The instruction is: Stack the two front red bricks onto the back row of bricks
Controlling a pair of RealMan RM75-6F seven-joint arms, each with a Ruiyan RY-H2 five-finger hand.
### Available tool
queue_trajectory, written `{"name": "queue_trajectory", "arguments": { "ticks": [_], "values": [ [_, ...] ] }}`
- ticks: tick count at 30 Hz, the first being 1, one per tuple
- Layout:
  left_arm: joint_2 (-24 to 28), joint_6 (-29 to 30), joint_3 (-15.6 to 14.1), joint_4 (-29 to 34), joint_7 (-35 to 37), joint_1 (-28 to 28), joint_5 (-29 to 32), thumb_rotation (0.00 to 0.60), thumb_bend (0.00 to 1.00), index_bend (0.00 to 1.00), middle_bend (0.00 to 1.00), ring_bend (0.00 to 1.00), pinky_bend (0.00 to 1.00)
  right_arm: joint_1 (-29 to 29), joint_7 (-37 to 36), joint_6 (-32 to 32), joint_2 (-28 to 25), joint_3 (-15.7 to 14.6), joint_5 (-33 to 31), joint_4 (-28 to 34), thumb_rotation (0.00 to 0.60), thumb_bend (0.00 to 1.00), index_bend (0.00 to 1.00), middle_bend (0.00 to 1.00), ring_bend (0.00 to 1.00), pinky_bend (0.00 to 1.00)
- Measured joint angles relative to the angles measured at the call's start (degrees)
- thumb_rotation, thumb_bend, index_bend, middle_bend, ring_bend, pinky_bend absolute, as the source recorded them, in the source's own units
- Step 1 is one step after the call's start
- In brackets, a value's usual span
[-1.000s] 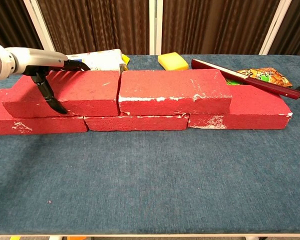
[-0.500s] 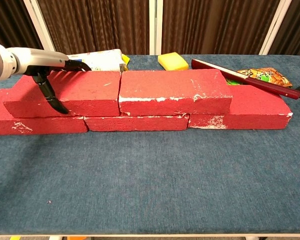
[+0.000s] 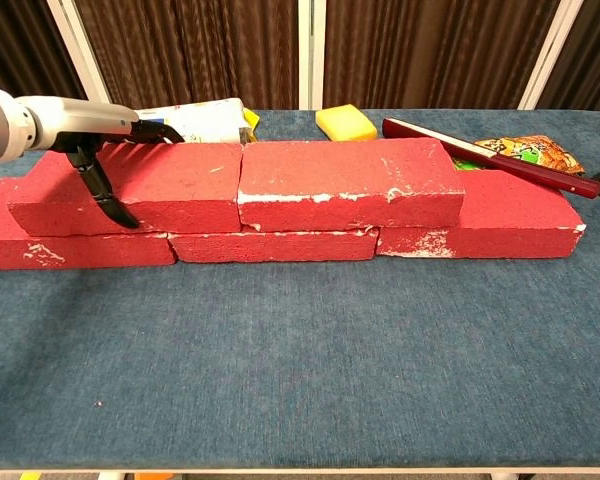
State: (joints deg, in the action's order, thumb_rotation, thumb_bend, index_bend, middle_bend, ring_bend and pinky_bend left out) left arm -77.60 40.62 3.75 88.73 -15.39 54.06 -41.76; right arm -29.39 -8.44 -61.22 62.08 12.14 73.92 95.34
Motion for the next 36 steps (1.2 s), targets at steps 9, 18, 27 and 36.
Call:
{"name": "queue_trajectory", "arguments": {
  "ticks": [9,18,27,36],
  "values": [
    [0.0,0.0,0.0,-0.2,1.0,-0.4,-1.2,0.600,0.12,0.00,0.10,0.06,0.18,-0.1,-0.1,0.2,0.3,0.0,-0.1,-0.2,0.600,0.00,0.00,0.00,0.00,0.00],
    [0.1,-0.6,0.6,-0.4,3.3,-1.2,-3.4,0.600,0.06,0.00,0.00,0.00,0.04,-0.1,0.3,0.2,0.3,0.1,-0.4,-0.1,0.600,0.00,0.00,0.00,0.00,0.00],
    [0.1,-1.1,0.9,-0.5,4.8,-1.7,-5.0,0.600,0.03,0.00,0.00,0.00,0.02,-0.1,0.0,0.2,0.4,0.1,-0.4,-0.3,0.600,0.00,0.00,0.00,0.00,0.00],
    [0.2,-0.2,1.3,-0.2,5.7,-2.3,-6.8,0.600,0.02,0.00,0.00,0.00,0.00,0.1,-0.2,-0.1,0.4,0.1,-0.3,-0.4,0.600,0.00,0.00,0.00,0.00,0.00]
  ]
}}
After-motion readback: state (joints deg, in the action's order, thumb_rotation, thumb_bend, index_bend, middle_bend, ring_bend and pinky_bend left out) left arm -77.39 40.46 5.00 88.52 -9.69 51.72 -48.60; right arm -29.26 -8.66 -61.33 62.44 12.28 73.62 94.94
